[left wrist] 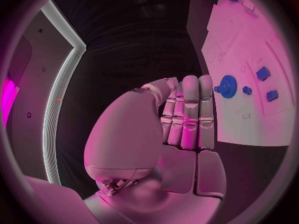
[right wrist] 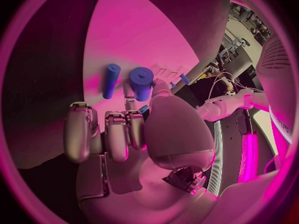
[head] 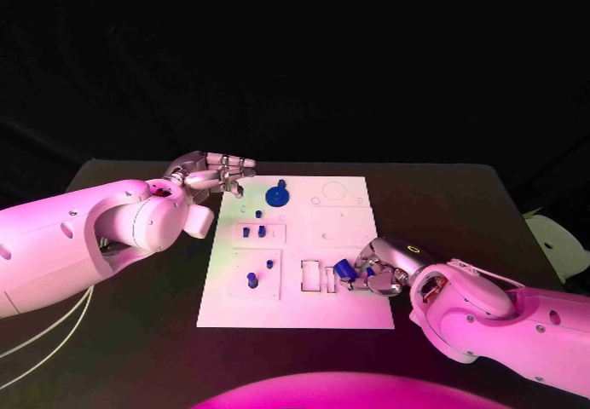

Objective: Assemble the parts on the task board

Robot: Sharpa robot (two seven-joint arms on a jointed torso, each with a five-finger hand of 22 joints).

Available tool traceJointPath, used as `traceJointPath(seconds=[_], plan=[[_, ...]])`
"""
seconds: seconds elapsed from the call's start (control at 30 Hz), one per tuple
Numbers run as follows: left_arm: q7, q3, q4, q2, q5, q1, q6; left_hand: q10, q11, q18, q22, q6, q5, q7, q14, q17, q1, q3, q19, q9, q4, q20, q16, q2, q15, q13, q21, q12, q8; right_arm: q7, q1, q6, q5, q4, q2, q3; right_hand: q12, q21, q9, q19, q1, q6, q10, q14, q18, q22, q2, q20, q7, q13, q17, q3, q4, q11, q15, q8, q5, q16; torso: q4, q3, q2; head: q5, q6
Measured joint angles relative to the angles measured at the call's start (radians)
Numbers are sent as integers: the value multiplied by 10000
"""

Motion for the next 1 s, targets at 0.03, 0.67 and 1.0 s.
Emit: traceJointPath(seconds=[0.03,0.67,1.0], plan=[[-1,0,0,0,0,0,2,0,0,0,0,0,0,0,0,0,0,0,0,0,0,0,0,0,0,0,0,0,0,5,-5,-81,41,46,-20,-4,0,0,0,0,4,-1,-6,0,0,0,3,0,-1,0,0,-10,-10,-6,0,31,54,0,-1,0,-1,1,6],[-11,0,-6,14,0,0,24,0,0,0,-23,0,0,0,0,1,-47,0,0,-8,0,0,0,47,0,-2,0,0,0,500,44,-747,1467,315,311,26,0,115,1,-35,-46,-1,29,-1,0,-2,106,-35,-1,-2,8,-69,19,-42,1,77,367,38,12,-5,14,61,60],[-15,0,-12,56,0,0,39,0,0,1,-22,0,0,0,0,2,-47,0,0,-7,0,0,0,47,0,-2,0,0,0,656,63,-395,1988,121,794,31,0,115,406,-36,-509,37,29,-36,0,-4,496,-34,37,-2,7,-344,48,-41,-34,156,-122,38,7,-5,19,71,75]])
